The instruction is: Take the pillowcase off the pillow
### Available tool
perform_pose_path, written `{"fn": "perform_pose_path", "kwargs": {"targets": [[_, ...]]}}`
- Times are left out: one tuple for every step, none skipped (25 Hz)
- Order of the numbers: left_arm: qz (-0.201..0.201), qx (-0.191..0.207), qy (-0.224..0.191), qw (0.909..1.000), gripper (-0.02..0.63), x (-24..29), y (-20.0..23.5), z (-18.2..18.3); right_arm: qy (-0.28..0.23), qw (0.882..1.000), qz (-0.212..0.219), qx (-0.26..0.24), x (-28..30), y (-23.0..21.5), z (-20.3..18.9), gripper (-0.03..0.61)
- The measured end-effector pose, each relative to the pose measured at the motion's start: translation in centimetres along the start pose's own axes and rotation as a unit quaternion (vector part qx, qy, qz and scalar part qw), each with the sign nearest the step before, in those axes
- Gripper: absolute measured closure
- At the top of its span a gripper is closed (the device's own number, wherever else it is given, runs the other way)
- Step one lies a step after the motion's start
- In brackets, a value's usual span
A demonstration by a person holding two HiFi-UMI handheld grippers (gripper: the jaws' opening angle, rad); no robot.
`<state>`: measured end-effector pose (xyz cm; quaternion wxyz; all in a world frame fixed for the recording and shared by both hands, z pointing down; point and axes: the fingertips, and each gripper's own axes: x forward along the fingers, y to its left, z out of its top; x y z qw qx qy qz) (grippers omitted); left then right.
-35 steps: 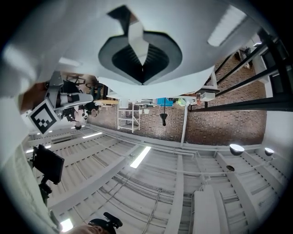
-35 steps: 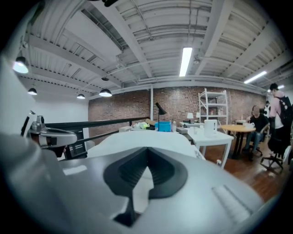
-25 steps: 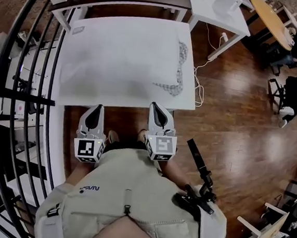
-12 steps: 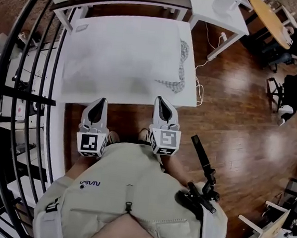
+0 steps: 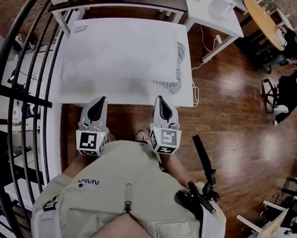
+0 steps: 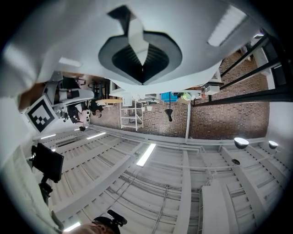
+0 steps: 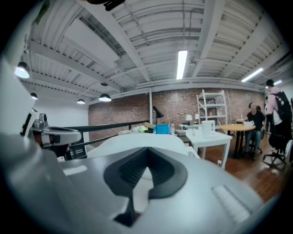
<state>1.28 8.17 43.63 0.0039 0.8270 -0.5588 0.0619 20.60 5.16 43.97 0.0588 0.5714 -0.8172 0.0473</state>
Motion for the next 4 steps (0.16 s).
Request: {"fn": "perform_pose_path", "kwargs": {"targets": [[0.001, -0.001, -0.001, 1.0000, 0.613, 0.13, -0.02, 0.10, 0.000, 1.000, -0.001, 0.000, 0.03, -0.20, 0.04, 0.577], [0.002, -0.001, -0.002, 1.0000, 0.613, 0.22, -0.03, 0.12, 0.000, 1.000, -0.002, 0.000, 0.04, -0.36, 0.03, 0.577], [0.003, -0.002, -0.002, 1.0000, 0.613, 0.29, -0.03, 0.10, 0.000, 1.000, -0.003, 0.001, 0.06, -0.48, -0.01, 0.577], [0.004, -0.003, -0.002, 1.0000, 0.613, 0.34, -0.02, 0.06, 0.000, 1.000, -0.003, 0.001, 0.07, -0.58, -0.05, 0.577]]}}
